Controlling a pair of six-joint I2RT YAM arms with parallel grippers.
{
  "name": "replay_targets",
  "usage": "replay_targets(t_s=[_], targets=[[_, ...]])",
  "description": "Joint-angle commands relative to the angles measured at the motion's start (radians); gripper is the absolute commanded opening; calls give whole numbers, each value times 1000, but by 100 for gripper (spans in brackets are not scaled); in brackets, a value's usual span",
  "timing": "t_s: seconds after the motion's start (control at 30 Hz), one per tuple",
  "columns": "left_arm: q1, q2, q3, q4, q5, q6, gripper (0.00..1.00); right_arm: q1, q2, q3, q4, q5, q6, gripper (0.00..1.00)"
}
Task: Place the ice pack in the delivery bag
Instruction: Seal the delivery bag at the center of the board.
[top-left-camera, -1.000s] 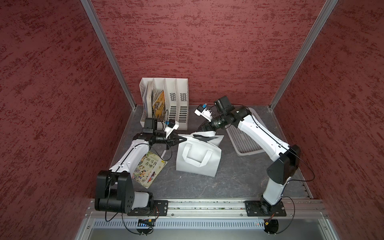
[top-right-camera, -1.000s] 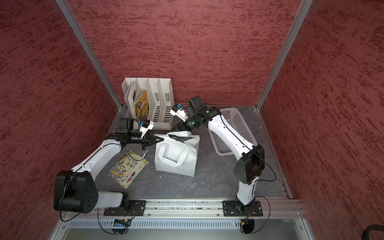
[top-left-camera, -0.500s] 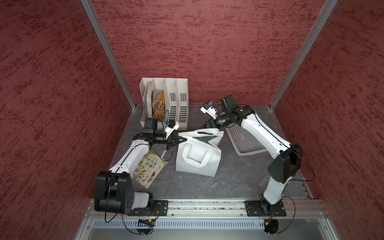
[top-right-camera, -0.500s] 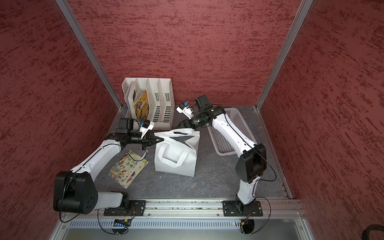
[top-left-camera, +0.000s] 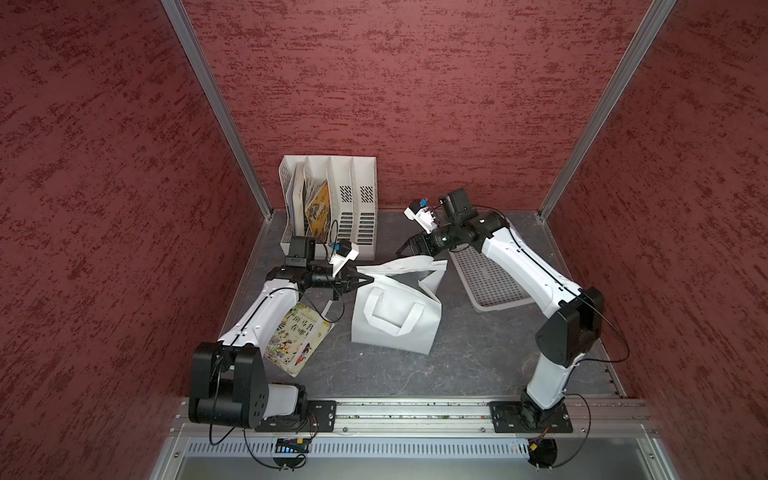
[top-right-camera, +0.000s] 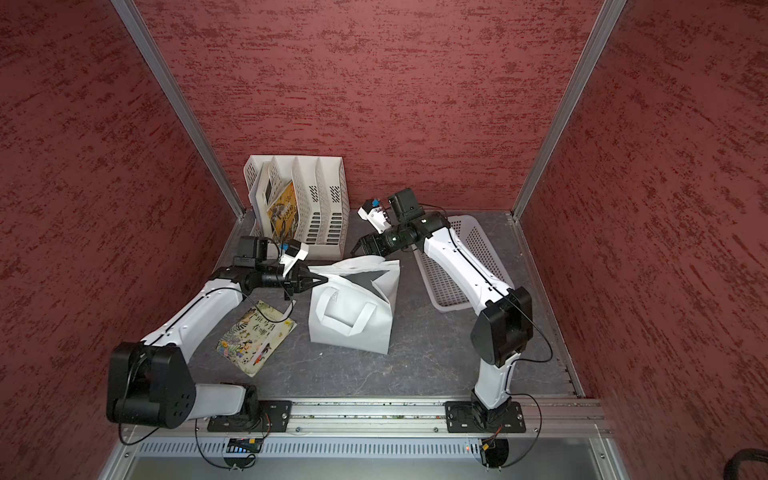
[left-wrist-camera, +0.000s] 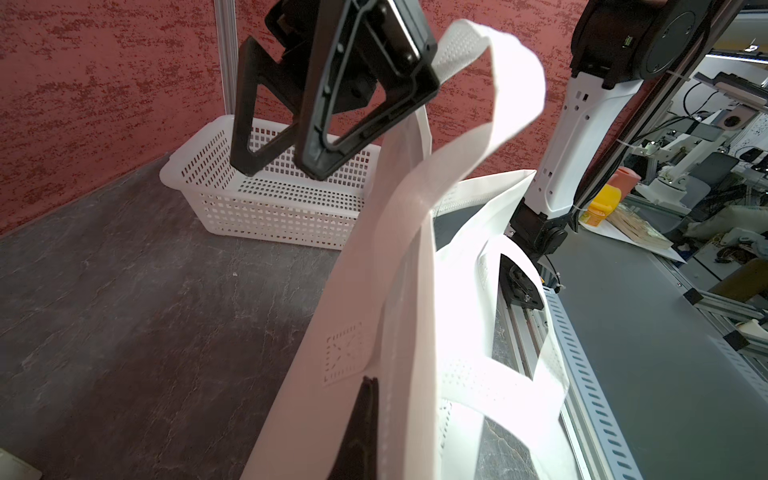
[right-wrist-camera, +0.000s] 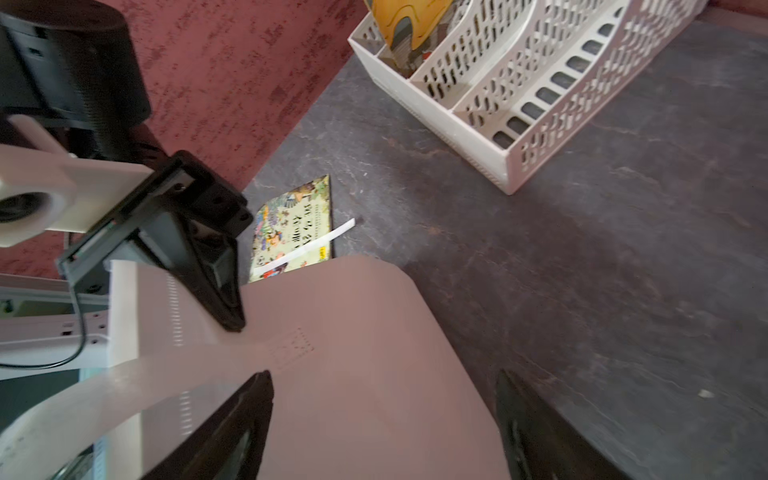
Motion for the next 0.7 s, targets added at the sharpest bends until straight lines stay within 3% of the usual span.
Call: replay_targets(t_s=[0.0,0.27,0.47,0.67], targets=[[-2,-14,13,-15,2,17,0,-2,-21,6,16,34,-53,86],[-3,-19,18,-25,-8,20,0,-2,-31,-6,63,-277,-73,82],[-3,-22,18,-23,-13,21,0,16,-6,40,-124,-229,-165,72],[-2,-18,19,-19,-13,17,0,55,-1,34,-176,-220,-196,67]])
